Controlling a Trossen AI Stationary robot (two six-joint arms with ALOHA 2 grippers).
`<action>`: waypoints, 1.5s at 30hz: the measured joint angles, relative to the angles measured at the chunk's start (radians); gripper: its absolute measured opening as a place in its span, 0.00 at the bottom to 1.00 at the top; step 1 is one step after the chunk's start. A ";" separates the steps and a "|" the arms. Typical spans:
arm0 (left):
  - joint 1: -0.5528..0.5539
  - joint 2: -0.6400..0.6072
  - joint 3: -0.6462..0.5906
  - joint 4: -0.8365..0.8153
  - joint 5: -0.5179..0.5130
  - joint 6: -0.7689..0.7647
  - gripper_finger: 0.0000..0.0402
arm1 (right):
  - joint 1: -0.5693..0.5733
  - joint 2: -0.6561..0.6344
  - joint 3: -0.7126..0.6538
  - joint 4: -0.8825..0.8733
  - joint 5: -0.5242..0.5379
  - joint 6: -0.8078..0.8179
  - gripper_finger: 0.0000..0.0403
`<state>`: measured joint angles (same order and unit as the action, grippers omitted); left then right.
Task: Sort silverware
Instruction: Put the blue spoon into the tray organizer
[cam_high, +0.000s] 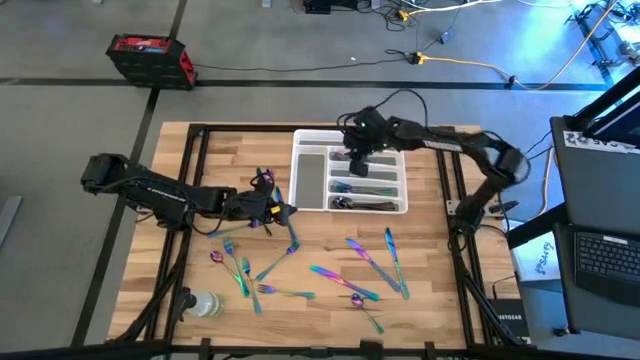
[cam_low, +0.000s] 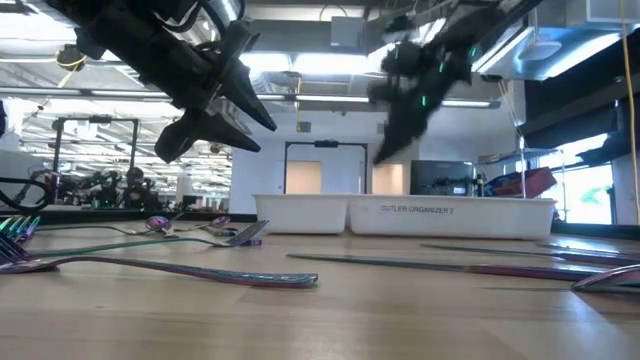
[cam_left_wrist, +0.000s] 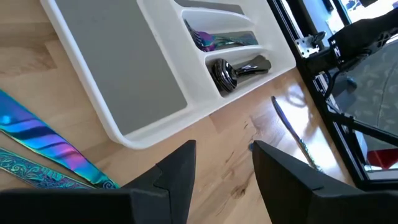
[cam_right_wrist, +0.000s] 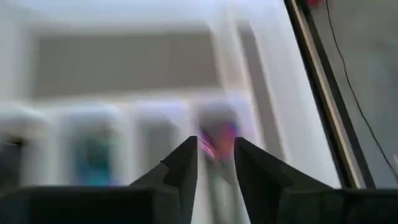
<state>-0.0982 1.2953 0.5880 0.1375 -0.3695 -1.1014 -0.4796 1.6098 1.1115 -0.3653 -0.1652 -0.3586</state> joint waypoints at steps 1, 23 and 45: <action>0.000 0.000 0.000 0.000 0.000 0.009 0.36 | 0.052 -0.024 -0.019 -0.001 0.013 0.029 0.20; -0.007 0.000 0.001 -0.055 0.149 0.139 0.36 | 1.078 -0.085 -0.306 0.187 0.174 1.479 0.18; -0.033 0.000 0.000 -0.053 0.411 0.589 0.36 | 1.226 0.562 0.517 -0.511 0.306 1.854 0.18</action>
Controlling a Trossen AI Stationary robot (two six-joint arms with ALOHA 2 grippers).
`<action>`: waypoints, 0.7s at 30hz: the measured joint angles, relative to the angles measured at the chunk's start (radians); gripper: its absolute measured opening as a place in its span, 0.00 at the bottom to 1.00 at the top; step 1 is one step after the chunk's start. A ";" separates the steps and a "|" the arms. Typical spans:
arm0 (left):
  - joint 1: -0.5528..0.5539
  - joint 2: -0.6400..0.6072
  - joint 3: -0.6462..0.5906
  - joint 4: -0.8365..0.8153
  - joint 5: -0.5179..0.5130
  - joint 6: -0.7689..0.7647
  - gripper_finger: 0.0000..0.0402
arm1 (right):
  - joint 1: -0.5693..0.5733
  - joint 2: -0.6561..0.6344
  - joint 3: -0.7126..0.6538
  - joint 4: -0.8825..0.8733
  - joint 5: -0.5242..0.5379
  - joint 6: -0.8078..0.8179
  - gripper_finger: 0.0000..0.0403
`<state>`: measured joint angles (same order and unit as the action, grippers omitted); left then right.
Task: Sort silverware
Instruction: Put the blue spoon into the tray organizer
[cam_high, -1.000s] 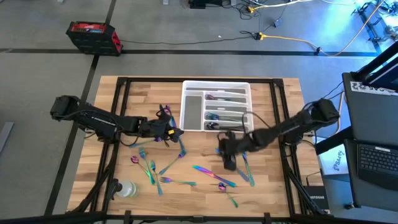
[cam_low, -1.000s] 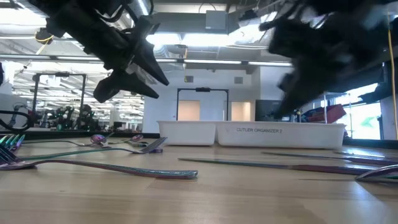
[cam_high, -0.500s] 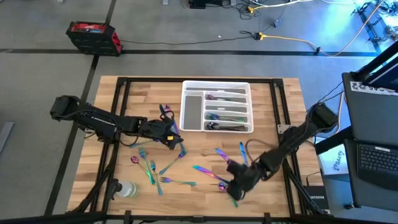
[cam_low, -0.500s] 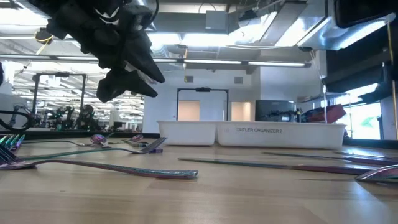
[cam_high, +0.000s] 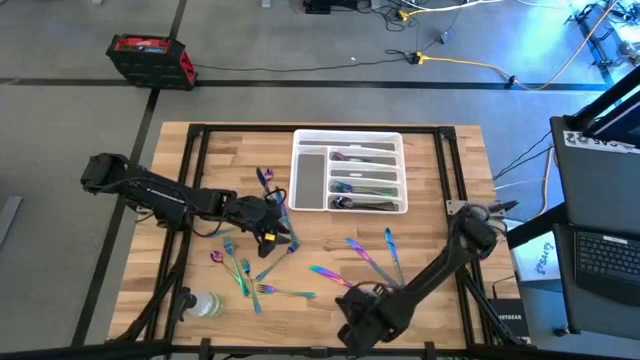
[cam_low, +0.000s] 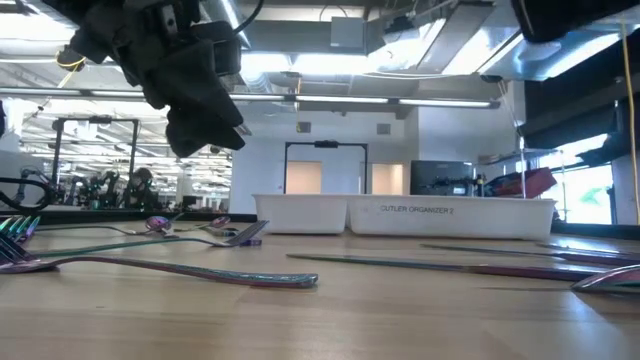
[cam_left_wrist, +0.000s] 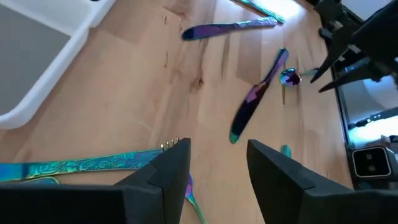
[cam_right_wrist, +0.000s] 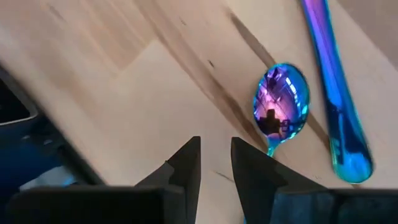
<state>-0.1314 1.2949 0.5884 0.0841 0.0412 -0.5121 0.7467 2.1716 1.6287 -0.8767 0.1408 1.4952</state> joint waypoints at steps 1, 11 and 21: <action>0.000 0.000 0.000 0.000 0.001 0.008 0.36 | 0.000 0.018 0.020 -0.021 -0.009 0.015 0.18; 0.000 0.000 0.000 -0.012 0.055 0.059 0.36 | 0.000 0.040 0.184 -0.219 -0.034 0.107 0.18; 0.000 -0.001 0.000 -0.019 0.083 0.095 0.36 | -0.026 0.038 0.174 -0.249 -0.147 0.178 0.18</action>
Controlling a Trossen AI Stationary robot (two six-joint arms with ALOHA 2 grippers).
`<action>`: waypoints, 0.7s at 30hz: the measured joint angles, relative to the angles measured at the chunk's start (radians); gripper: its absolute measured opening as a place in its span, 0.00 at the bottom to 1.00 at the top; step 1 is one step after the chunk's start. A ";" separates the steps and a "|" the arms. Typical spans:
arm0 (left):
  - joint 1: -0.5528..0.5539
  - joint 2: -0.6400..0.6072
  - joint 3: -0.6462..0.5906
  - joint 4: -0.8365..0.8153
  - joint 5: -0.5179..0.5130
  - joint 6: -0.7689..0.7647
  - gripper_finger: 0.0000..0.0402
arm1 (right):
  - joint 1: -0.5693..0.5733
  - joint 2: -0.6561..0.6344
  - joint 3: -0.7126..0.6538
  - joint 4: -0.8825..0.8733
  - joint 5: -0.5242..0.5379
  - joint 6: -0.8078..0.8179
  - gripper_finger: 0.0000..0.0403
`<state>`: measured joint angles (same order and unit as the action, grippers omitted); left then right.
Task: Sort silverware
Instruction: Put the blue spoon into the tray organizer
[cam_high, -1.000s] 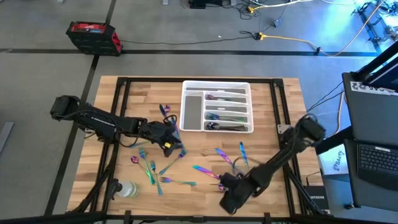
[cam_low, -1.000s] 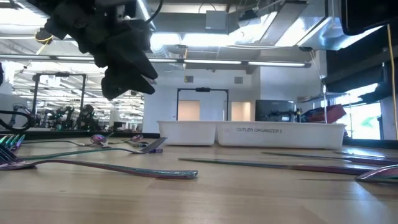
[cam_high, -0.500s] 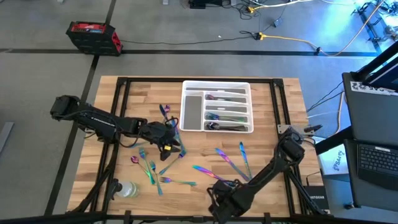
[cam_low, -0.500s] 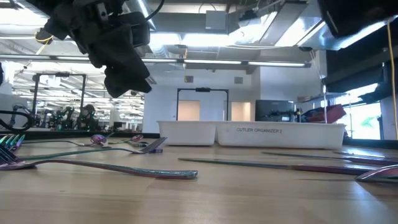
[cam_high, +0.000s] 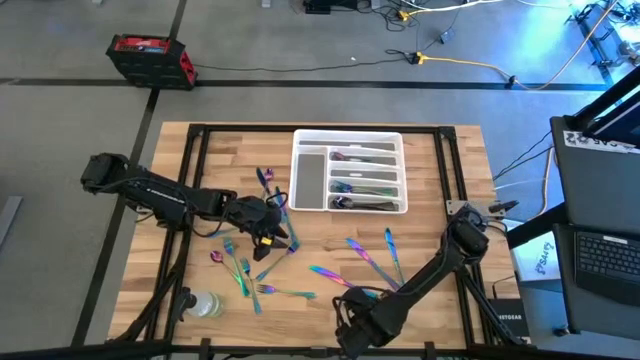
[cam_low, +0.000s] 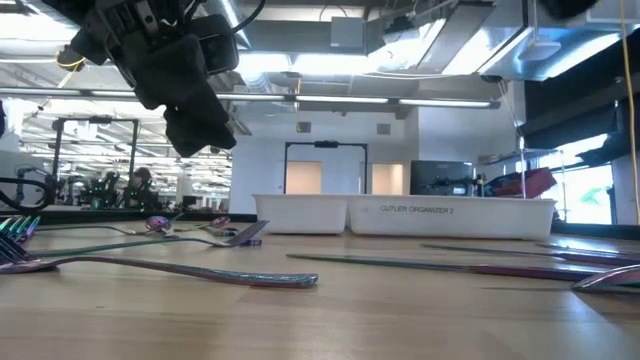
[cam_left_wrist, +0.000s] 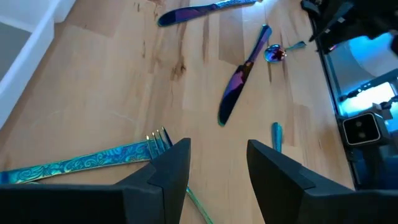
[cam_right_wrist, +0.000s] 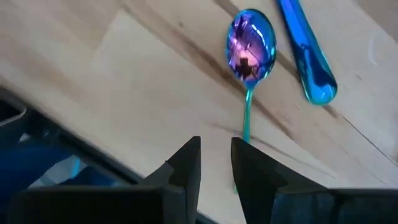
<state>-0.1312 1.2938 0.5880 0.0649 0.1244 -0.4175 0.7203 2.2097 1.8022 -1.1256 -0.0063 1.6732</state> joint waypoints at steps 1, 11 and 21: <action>0.001 0.000 0.000 0.001 0.000 0.000 0.36 | -0.003 0.000 -0.009 -0.005 0.006 0.002 0.18; 0.001 0.000 0.000 0.000 0.024 -0.020 0.36 | -0.014 0.000 -0.119 0.113 0.005 -0.016 0.18; 0.001 0.000 0.000 -0.001 0.032 -0.013 0.36 | -0.031 -0.006 -0.148 0.141 -0.008 -0.029 0.18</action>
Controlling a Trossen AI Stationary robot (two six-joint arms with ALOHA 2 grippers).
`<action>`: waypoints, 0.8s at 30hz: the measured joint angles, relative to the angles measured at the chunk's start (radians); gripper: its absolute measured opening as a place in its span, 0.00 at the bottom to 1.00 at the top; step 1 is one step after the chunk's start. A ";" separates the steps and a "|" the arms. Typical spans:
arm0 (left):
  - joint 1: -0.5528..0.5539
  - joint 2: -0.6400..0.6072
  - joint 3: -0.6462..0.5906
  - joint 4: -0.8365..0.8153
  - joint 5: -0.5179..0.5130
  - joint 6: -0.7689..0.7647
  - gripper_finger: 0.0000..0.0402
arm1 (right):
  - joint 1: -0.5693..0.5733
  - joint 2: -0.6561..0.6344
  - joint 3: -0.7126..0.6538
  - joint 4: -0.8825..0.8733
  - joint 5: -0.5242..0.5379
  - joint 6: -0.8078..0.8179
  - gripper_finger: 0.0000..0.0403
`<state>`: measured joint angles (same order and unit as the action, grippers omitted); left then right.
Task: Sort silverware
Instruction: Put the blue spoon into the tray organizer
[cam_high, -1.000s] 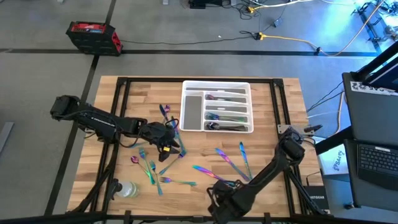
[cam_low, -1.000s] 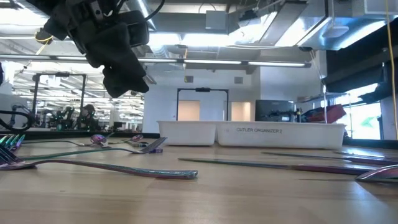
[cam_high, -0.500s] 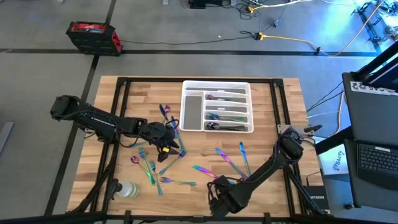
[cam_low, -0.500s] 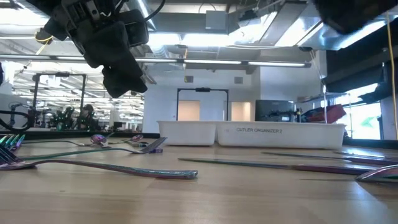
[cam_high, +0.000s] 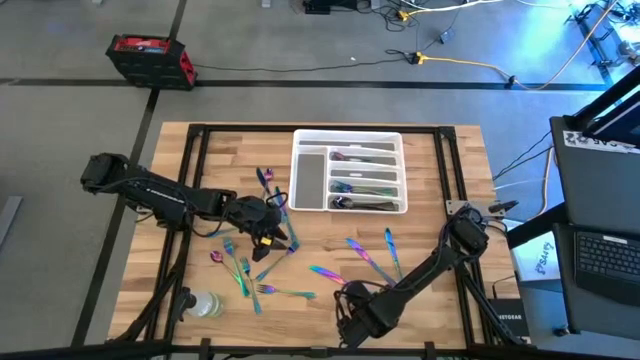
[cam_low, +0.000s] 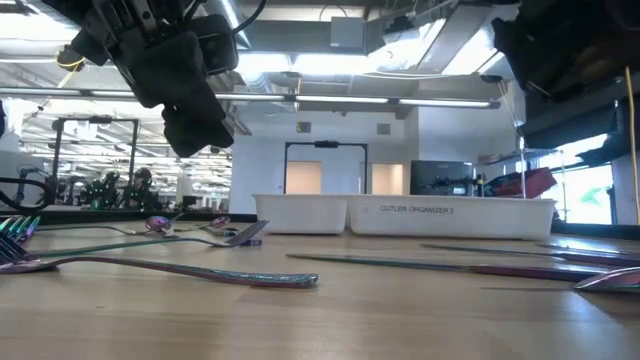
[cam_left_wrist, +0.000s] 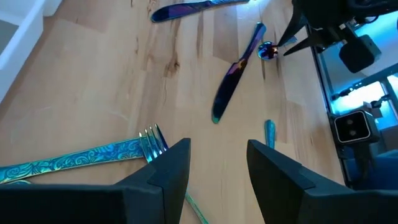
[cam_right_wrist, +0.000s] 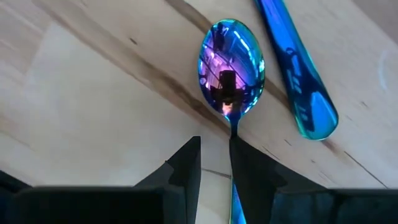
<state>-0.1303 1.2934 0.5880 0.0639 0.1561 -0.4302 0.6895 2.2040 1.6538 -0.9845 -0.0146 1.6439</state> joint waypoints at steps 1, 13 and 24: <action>0.000 0.000 0.000 0.000 0.002 -0.001 0.36 | -0.001 0.000 0.011 -0.007 0.010 -0.001 0.18; 0.000 0.000 0.000 0.000 0.009 0.012 0.36 | -0.003 0.000 0.060 -0.078 0.055 0.008 0.18; 0.000 0.000 0.000 0.000 0.009 0.018 0.36 | -0.003 0.000 0.022 -0.047 0.067 0.008 0.18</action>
<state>-0.1303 1.2930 0.5877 0.0636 0.1654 -0.4118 0.6861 2.2039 1.6755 -1.0316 0.0521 1.6519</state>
